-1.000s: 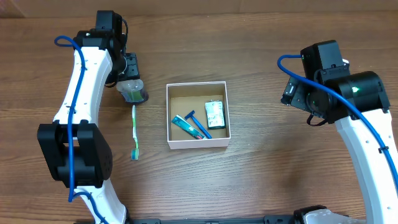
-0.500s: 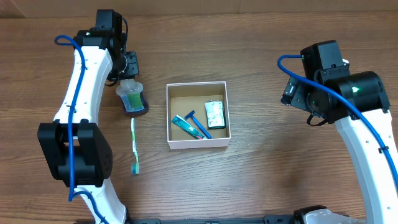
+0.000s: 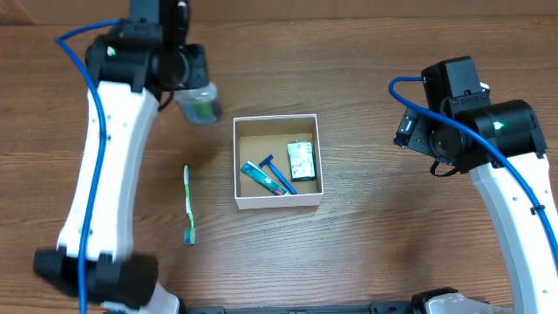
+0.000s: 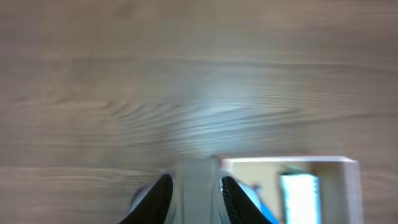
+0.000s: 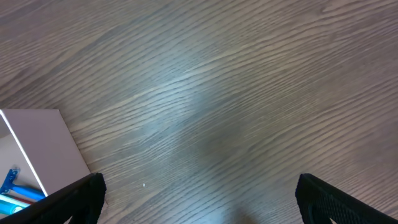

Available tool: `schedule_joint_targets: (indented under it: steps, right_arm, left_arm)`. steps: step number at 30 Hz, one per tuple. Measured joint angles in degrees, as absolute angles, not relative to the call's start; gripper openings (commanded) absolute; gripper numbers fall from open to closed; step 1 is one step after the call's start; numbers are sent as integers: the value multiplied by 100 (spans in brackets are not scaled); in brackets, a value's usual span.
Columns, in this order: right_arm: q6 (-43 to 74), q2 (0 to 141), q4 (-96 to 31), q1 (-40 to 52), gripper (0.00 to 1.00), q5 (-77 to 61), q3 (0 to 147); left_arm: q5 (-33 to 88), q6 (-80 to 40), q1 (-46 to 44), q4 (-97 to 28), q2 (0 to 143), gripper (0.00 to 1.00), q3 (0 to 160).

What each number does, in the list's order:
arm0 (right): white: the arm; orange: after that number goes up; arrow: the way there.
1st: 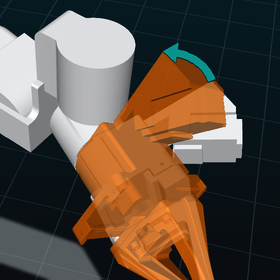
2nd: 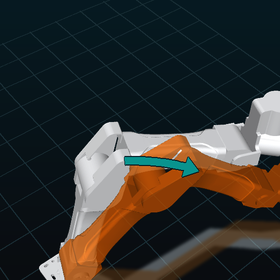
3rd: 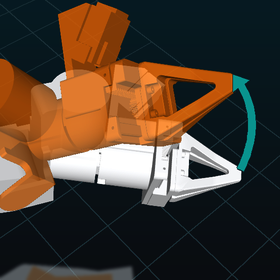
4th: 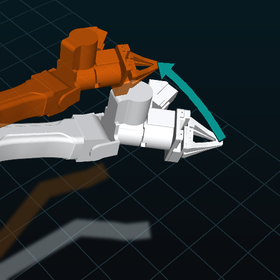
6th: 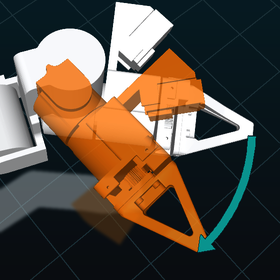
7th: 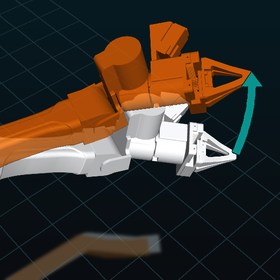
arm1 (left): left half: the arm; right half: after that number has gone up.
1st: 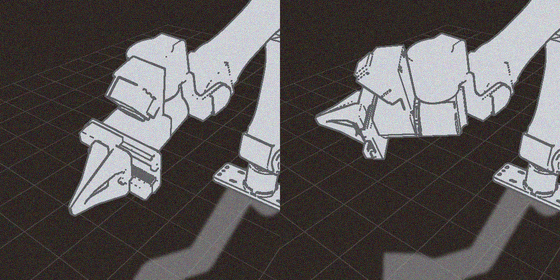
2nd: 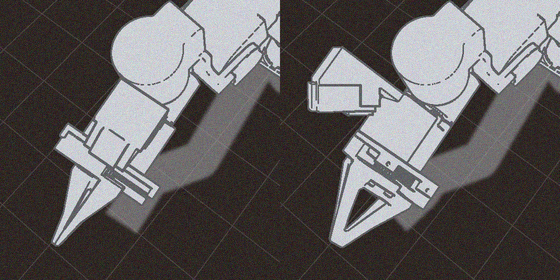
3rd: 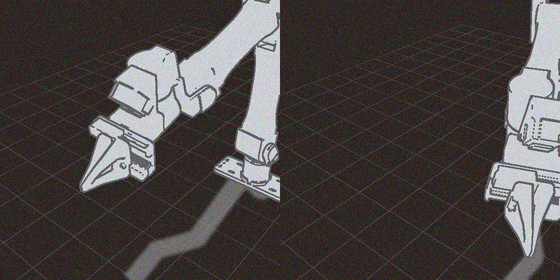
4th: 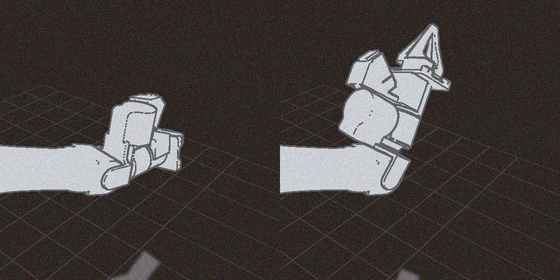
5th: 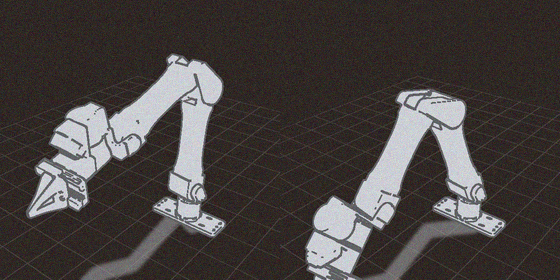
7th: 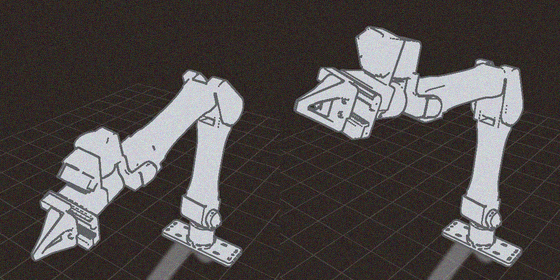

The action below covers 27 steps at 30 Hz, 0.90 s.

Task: Pack container
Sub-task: 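Carry the soap bottle right and lower it into the box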

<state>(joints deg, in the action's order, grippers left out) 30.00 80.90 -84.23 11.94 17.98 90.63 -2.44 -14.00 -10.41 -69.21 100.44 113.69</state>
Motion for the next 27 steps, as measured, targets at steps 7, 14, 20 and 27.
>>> schedule_joint_targets:
  steps: [7, 14, 20, 27]
  right_arm:
    - [2998, 8090, -8423, 1194, 100, 1800, 9063]
    - [2998, 8090, -8420, 1194, 100, 1800, 9063]
    - [2998, 8090, -8420, 1192, 100, 1802, 9063]
    - [3002, 8090, -8425, 1192, 100, 1800, 9063]
  left_arm:
    - [-569, -2086, -2486, -7229, 9299, 22, 11432]
    - [-906, -2803, -3030, -7402, 9758, 23, 11354]
    - [-961, -3109, -3030, -7382, 10538, 25, 11174]
    - [-1356, -3229, -3037, -7203, 11170, 24, 11166]
